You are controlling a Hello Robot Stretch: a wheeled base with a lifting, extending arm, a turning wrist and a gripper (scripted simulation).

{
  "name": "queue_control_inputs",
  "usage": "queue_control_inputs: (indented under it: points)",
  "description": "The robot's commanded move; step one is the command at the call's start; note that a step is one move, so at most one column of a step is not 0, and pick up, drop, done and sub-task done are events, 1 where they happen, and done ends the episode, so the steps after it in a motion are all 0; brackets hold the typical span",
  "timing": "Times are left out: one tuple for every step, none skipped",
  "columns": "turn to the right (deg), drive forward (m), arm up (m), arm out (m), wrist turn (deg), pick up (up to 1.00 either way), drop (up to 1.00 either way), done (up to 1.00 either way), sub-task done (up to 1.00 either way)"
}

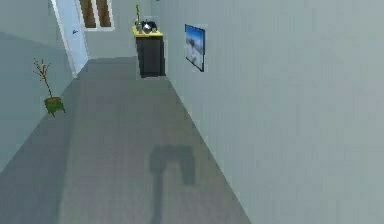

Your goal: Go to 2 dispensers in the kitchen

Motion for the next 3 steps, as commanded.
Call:
queue_control_inputs:
  points:
    - [0.0,0.75,0.00,0.00,0.0,0.00,0.00,0.00,0.00]
    - [-21.0,0.00,0.00,0.00,0.0,0.00,0.00,0.00,0.00]
    - [0.0,1.00,0.00,0.00,0.0,0.00,0.00,0.00,0.00]
